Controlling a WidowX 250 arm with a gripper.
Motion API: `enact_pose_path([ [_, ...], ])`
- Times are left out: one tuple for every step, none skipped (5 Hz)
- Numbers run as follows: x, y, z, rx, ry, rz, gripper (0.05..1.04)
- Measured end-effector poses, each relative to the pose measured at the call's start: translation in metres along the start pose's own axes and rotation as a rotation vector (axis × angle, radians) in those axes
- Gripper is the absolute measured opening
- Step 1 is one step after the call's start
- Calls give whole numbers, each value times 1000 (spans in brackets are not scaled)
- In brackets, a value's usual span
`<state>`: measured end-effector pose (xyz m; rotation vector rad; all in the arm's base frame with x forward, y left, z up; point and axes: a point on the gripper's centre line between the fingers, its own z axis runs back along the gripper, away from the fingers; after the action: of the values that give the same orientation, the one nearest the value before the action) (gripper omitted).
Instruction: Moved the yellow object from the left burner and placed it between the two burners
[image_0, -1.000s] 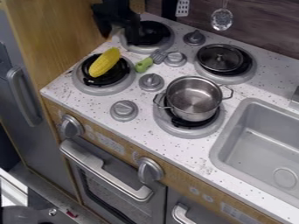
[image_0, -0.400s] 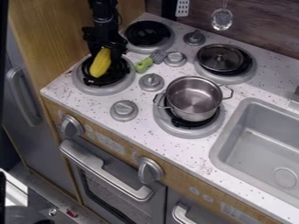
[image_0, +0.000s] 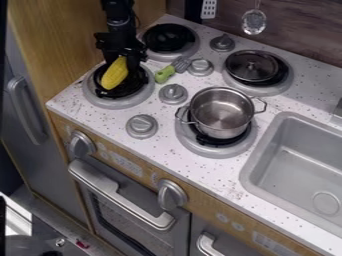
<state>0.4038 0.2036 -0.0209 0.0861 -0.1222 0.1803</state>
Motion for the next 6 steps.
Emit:
enact_pose_path([
  [10, -34, 28, -42, -19, 18, 621],
  [12, -85, 37, -83, -12, -5, 621],
  [-6, -106, 22, -69, 30, 0, 620],
  [-19, -115, 9, -31, 43, 1, 620],
  [-17, -113, 3, -6, 30, 12, 620],
  [-15, -115, -3, -4, 28, 6, 695],
])
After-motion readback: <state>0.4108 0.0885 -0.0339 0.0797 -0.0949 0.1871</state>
